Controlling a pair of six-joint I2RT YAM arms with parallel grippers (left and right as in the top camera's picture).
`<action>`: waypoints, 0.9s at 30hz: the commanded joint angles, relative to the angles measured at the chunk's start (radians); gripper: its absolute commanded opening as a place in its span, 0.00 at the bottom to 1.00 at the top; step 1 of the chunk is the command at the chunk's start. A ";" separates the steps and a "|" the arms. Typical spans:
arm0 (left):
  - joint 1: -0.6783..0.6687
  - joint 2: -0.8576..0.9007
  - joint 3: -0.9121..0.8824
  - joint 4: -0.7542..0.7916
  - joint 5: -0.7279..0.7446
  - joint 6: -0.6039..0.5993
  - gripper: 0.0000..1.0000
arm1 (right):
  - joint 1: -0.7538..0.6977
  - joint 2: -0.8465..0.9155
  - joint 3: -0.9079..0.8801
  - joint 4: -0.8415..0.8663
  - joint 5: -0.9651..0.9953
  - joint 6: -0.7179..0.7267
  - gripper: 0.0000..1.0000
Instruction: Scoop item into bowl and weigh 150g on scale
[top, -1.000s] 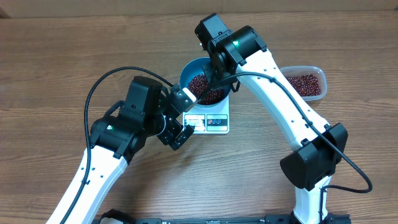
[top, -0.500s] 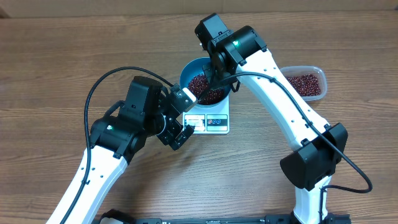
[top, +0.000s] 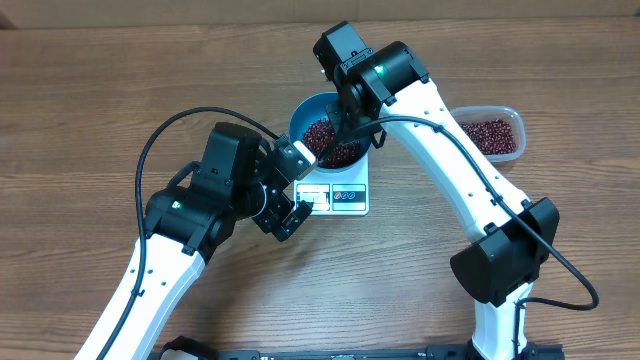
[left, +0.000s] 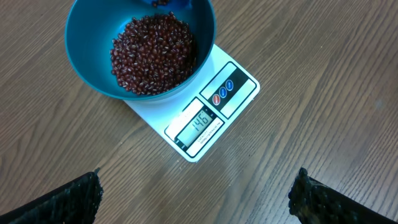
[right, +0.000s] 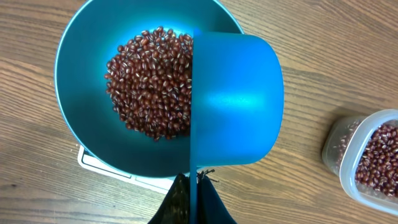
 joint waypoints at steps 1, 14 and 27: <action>0.005 0.000 0.006 0.001 0.001 -0.006 1.00 | 0.012 -0.050 0.032 0.000 0.030 -0.007 0.04; 0.005 0.000 0.006 0.001 0.001 -0.006 0.99 | 0.011 -0.050 0.032 -0.004 0.018 -0.004 0.04; 0.005 0.000 0.006 0.001 0.001 -0.006 0.99 | 0.011 -0.050 0.032 0.000 0.018 -0.003 0.04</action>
